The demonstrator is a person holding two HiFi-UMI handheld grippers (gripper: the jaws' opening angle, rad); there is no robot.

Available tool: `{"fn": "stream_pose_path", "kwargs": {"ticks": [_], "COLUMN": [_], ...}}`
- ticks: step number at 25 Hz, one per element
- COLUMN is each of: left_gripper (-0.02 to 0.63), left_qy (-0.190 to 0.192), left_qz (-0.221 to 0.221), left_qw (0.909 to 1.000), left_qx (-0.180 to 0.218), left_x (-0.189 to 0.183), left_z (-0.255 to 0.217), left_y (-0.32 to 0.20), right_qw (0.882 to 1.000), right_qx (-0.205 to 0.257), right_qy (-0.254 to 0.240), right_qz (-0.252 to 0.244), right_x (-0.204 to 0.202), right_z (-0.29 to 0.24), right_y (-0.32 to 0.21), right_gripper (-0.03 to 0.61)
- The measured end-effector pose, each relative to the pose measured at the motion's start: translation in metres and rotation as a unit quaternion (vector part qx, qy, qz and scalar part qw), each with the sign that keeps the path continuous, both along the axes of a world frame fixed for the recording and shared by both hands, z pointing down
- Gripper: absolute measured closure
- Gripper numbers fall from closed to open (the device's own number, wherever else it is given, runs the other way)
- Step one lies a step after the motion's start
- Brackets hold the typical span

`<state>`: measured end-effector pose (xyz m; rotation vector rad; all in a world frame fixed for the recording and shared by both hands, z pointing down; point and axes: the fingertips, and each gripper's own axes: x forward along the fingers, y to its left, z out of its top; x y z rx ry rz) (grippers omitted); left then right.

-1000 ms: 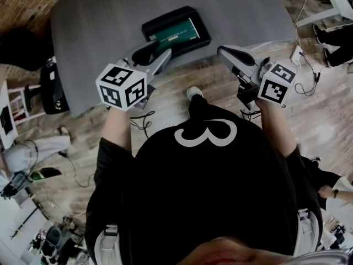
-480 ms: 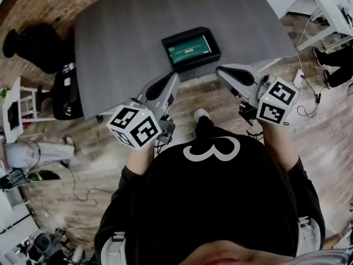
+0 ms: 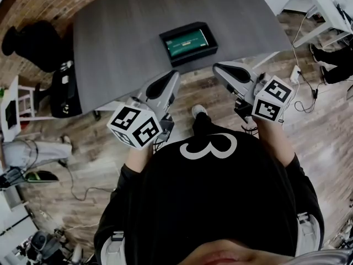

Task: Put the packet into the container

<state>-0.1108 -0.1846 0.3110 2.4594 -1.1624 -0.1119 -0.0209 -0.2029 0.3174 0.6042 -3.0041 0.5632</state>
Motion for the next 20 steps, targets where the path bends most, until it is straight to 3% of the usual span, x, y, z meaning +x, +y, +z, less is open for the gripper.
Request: {"fn": "stream_pose_path", "kwargs": {"ticks": [7,15,20], "left_gripper": [0.603,0.603,0.603], "left_qy": [-0.015,-0.036,-0.030], "left_qz": [-0.001,0.004,0.007], "left_qw": [0.9999,0.9993,0.9994], "left_qx": [0.007,0.012,0.014], "left_x": [0.000,0.004,0.008], "left_z": [0.008,0.005,0.010], "left_y": [0.011,0.026,0.029], "right_qw": [1.000,1.000,1.000], "right_qx": [-0.018,0.008,0.009], "right_qy": [-0.009,0.002,-0.009], "right_qz": [0.003,0.010,0.006], "right_x": [-0.001,-0.002,-0.003], "right_z": [0.009,0.003,0.004], "right_y": [0.012,0.026,0.029], "right_gripper": [0.578,0.578,0.577]}}
